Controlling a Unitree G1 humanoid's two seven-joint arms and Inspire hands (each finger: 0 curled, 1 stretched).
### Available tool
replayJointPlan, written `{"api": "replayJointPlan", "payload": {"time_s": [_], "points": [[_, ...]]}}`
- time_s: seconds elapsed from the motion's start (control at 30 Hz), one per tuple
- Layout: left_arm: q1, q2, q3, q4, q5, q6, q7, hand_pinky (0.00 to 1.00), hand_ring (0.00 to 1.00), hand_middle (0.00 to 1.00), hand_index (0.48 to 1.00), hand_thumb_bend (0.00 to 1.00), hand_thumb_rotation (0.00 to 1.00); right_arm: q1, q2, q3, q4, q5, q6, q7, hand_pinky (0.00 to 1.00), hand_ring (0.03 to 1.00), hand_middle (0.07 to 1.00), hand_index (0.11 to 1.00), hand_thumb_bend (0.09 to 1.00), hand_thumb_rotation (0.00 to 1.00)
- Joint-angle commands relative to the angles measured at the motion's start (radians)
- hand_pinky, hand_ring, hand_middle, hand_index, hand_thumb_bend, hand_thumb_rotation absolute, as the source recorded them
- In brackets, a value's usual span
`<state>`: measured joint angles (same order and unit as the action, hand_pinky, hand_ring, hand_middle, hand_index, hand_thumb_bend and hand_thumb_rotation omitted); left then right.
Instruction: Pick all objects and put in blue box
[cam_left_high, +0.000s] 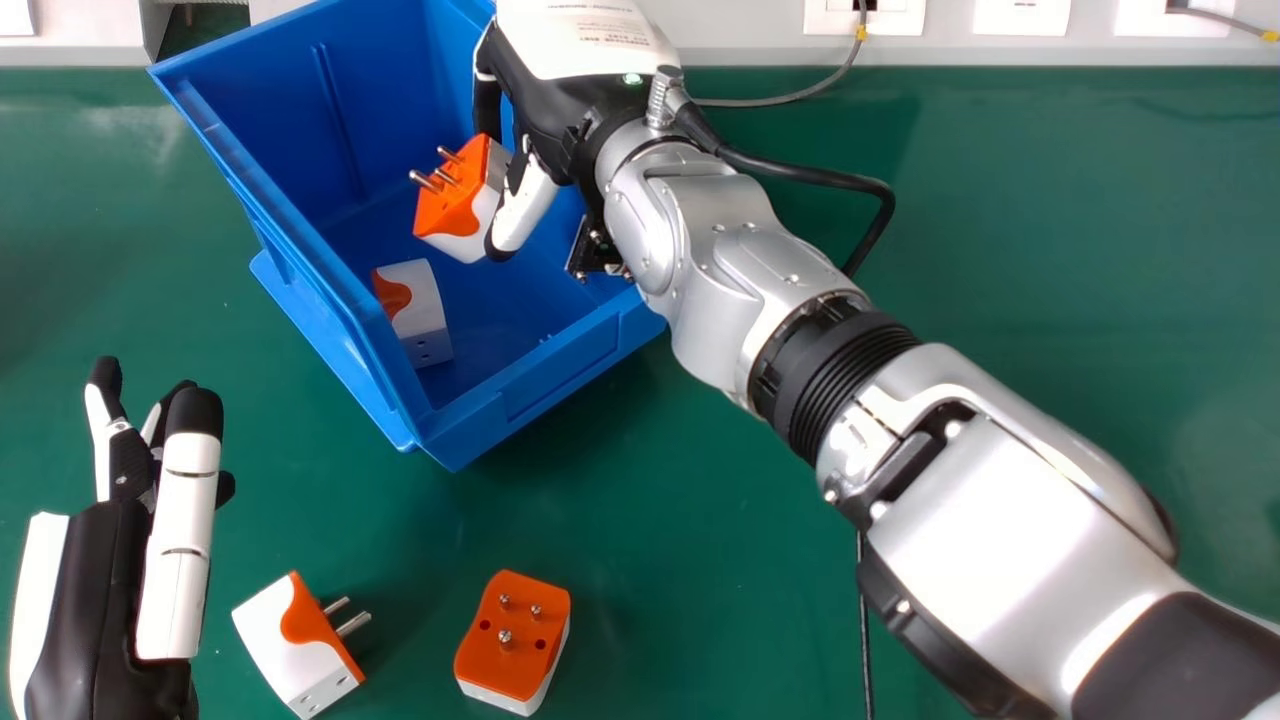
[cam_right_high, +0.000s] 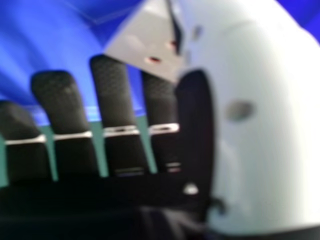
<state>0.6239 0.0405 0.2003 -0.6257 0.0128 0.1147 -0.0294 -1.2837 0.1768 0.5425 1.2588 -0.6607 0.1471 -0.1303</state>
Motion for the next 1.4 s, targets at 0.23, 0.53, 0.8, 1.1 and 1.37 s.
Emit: {"api": "replayJointPlan", "payload": {"time_s": [0.23,0.53,0.8,1.1,1.37], "points": [[-0.012,-0.003,-0.010,-0.018,0.017,-0.007,0.013,0.89,0.96,0.97,1.000,0.63,1.00,-0.031,0.091,0.016,0.002,0.000,0.005,-0.008,0.17,0.371,0.478,0.548,0.516,0.00],[-0.024,0.000,-0.017,-0.020,0.028,0.000,0.016,0.89,0.96,0.97,1.000,0.63,1.00,-0.017,0.083,0.026,0.003,0.003,-0.011,-0.014,0.22,0.390,0.475,0.556,0.518,0.00],[-0.044,0.003,-0.016,0.006,0.032,-0.008,0.020,0.89,0.96,0.97,1.000,0.63,1.00,-0.004,0.075,0.050,0.010,-0.020,-0.018,-0.063,0.20,0.323,0.441,0.525,0.517,0.00],[-0.073,0.010,-0.016,0.039,0.035,-0.015,0.023,0.90,0.96,0.97,1.000,0.63,1.00,-0.002,0.070,0.041,0.012,0.001,-0.021,-0.047,0.43,0.522,0.581,0.600,0.563,0.43],[-0.102,0.015,-0.020,0.049,0.040,0.000,0.024,0.90,0.96,0.97,1.000,0.62,1.00,0.018,0.053,0.042,-0.036,0.003,-0.048,-0.067,0.51,0.585,0.624,0.622,0.565,0.56]]}}
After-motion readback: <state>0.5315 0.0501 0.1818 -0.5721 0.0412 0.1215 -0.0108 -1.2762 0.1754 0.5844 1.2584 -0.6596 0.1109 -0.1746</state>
